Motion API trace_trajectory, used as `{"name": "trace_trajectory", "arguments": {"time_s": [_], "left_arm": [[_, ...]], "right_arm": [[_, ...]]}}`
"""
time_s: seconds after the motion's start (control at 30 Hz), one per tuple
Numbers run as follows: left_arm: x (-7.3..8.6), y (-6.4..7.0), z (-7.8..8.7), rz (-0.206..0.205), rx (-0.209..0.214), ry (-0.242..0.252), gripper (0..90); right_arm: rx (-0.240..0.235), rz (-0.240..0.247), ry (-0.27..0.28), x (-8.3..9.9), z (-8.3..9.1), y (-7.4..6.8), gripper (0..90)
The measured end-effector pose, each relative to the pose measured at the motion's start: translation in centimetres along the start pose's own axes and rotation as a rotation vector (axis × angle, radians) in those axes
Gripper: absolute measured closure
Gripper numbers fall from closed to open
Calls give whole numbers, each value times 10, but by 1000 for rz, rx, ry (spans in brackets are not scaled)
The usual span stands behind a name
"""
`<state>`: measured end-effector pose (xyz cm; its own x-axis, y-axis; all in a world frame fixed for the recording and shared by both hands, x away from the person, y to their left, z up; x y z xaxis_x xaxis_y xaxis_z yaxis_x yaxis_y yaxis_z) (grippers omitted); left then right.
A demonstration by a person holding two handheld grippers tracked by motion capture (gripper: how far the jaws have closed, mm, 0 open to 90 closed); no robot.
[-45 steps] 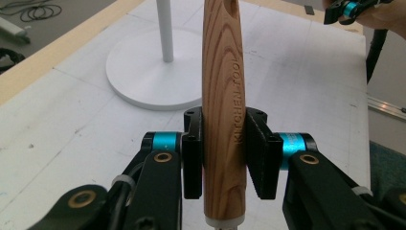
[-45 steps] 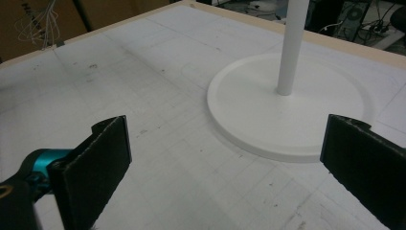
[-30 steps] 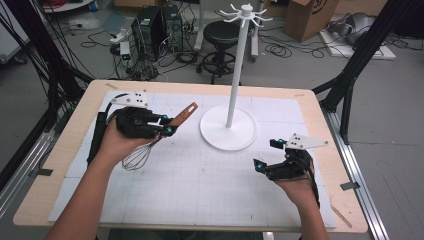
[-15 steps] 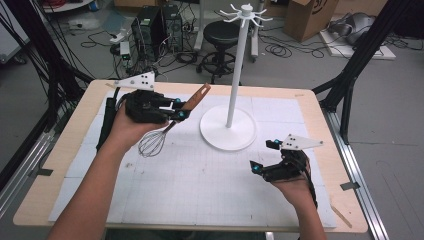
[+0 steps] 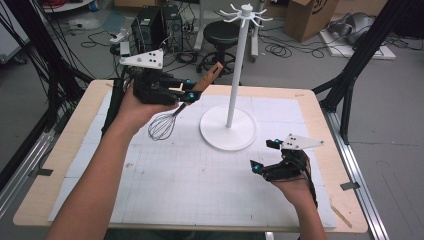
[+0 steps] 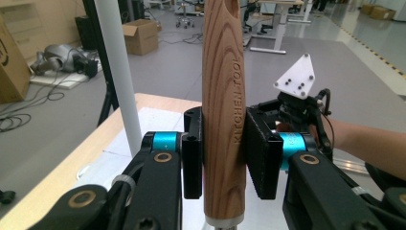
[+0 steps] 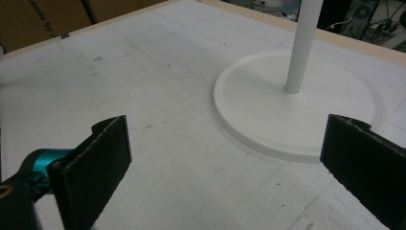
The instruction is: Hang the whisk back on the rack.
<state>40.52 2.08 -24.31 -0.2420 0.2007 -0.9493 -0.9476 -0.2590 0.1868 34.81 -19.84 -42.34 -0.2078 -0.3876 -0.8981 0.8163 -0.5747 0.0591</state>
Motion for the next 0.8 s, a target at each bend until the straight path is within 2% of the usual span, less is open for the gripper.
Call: {"name": "trace_trajectory", "arguments": {"time_s": [0.27,0.3,0.8], "left_arm": [[-19,-5,-4,-7,-4,-6,706],[-21,-5,-5,-21,-11,-11,706],[-62,-7,-18,-55,-25,16,706]], "right_arm": [[-4,3,-2,0,-2,-1,23],[-6,-1,-2,0,-2,-1,23],[-8,-7,9,-1,-1,1,23]]}}
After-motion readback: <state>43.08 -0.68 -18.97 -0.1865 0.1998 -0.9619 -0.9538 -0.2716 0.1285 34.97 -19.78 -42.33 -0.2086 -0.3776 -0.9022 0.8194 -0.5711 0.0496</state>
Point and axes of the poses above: each handheld gripper's, and its own axes: z roughly backward along the jaws, x roughly out of its underside, y roughly to its right, the point moved 10 cm from there along -z, roughly forward along the jaws, and after that the axes turned 10 degrees about z, right-handed, at the moved point
